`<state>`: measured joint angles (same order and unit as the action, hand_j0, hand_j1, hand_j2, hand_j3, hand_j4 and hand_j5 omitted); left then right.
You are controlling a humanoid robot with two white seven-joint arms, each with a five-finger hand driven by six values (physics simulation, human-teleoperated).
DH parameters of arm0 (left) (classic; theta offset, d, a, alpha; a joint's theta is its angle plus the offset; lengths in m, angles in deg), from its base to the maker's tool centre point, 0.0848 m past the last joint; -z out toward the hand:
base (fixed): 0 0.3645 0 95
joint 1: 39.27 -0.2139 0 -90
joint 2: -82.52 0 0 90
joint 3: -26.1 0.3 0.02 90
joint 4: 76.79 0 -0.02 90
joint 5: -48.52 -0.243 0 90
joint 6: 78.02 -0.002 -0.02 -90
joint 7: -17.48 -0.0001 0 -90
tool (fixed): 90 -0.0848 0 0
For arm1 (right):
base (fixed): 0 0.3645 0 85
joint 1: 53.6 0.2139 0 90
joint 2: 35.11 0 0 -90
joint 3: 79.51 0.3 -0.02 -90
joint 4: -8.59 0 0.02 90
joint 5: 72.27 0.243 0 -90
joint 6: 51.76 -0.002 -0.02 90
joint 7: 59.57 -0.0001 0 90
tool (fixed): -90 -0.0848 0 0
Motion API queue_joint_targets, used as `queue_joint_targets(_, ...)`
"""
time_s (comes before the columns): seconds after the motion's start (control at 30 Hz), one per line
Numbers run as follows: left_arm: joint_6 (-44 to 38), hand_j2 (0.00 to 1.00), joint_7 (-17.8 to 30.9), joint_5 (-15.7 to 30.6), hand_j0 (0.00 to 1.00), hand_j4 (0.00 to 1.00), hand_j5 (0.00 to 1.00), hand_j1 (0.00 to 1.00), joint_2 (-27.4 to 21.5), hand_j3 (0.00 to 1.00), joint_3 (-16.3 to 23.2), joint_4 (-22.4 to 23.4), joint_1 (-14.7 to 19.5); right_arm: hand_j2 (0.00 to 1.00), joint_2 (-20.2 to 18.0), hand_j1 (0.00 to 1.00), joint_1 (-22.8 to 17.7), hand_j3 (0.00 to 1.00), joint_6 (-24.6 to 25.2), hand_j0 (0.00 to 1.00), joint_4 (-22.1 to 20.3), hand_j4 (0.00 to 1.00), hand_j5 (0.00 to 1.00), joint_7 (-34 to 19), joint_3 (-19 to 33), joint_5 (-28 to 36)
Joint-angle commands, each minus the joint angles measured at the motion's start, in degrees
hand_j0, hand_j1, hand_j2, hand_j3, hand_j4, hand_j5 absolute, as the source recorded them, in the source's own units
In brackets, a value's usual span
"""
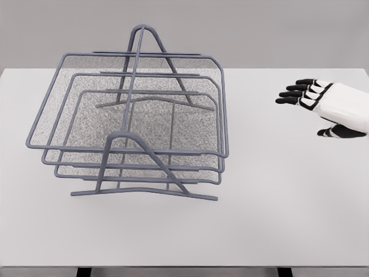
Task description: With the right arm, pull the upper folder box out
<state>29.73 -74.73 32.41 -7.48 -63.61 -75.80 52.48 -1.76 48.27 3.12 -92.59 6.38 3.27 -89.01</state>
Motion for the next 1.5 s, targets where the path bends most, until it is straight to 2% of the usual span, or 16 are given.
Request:
queue_joint_targets(0.0, 0.00, 1.00, 0.01, 0.02, 1.00, 1.00, 1.00, 1.00, 0.00, 1.00, -0.02, -0.02, 0.00, 1.00, 1.10, 1.00, 0.09, 1.00, 0.11, 1.00, -0.07, 1.00, 1.00, -2.05, -0.17, 0.22)
queue_joint_targets(0.07, 0.00, 1.00, 0.01, 0.02, 1.00, 1.00, 1.00, 1.00, 0.00, 1.00, -0.02, -0.02, 0.00, 1.00, 4.26, 1.00, 2.11, 1.00, 0.11, 1.00, -0.16, 1.00, 1.00, -2.93, -0.43, -0.05)
queue_joint_targets(0.1, 0.00, 1.00, 0.01, 0.02, 1.00, 1.00, 1.00, 1.00, 0.00, 1.00, -0.02, -0.02, 0.00, 1.00, 4.79, 1.00, 3.78, 1.00, 0.11, 1.00, -0.16, 1.00, 1.00, -4.86, -1.66, 0.04)
queue_joint_targets(0.17, 0.00, 1.00, 0.01, 0.02, 1.00, 1.00, 1.00, 1.00, 0.00, 1.00, -0.02, -0.02, 0.00, 1.00, 5.49, 1.00, 9.40, 1.00, 0.11, 1.00, -0.16, 1.00, 1.00, -4.95, -8.43, 0.04)
queue_joint_targets(0.27, 0.00, 1.00, 0.01, 0.02, 1.00, 1.00, 1.00, 1.00, 0.00, 1.00, -0.02, -0.02, 0.00, 1.00, 6.46, 1.00, 13.36, 1.00, 0.11, 1.00, -0.16, 1.00, 1.00, -5.04, -12.82, 0.13)
queue_joint_targets(0.33, 0.00, 1.00, 0.01, 0.02, 1.00, 1.00, 1.00, 1.00, 0.00, 1.00, -0.02, -0.02, 0.00, 1.00, 7.78, 1.00, 14.67, 1.00, 0.11, 1.00, -0.16, 1.00, 1.00, -5.04, -13.96, 0.13)
queue_joint_targets(0.4, 0.00, 1.00, 0.01, 0.02, 1.00, 1.00, 1.00, 1.00, 0.00, 1.00, -0.02, -0.02, 0.00, 1.00, 8.04, 1.00, 19.33, 1.00, 0.11, 1.00, -0.07, 1.00, 1.00, -5.04, -18.53, 0.22)
queue_joint_targets(0.5, 0.00, 1.00, 0.01, 0.02, 1.00, 1.00, 1.00, 1.00, 0.00, 1.00, -0.02, -0.02, 0.00, 1.00, 9.18, 1.00, 21.88, 1.00, 0.11, 1.00, -0.07, 1.00, 1.00, -5.04, -20.99, 0.22)
queue_joint_targets(0.57, 0.00, 1.00, 0.01, 0.02, 1.00, 1.00, 1.00, 1.00, 0.00, 1.00, -0.02, -0.02, 0.00, 1.00, 11.65, 1.00, 22.24, 1.00, 0.11, 1.00, 0.37, 1.00, 1.00, -5.13, -21.61, 0.04)
queue_joint_targets(0.77, 0.00, 1.00, 0.01, 0.02, 1.00, 1.00, 1.00, 1.00, 0.00, 1.00, -0.02, -0.02, 0.00, 1.00, 11.82, 1.00, 23.20, 1.00, 0.11, 1.00, 1.42, 1.00, 1.00, -5.13, -25.21, -0.05)
queue_joint_targets(0.97, 0.00, 1.00, 0.01, 0.02, 1.00, 1.00, 1.00, 1.00, 0.00, 1.00, -0.02, -0.02, 0.00, 1.00, 11.03, 1.00, 22.24, 1.00, 0.11, 1.00, 1.95, 1.00, 1.00, -6.89, -26.27, -0.14)
queue_joint_targets(1.47, 0.00, 1.00, 0.01, 0.02, 1.00, 1.00, 1.00, 1.00, 0.00, 1.00, -0.02, -0.02, 0.00, 1.00, 1.80, 1.00, 20.39, 1.00, 0.11, 1.00, 1.60, 1.00, 1.00, -6.89, -25.74, -0.14)
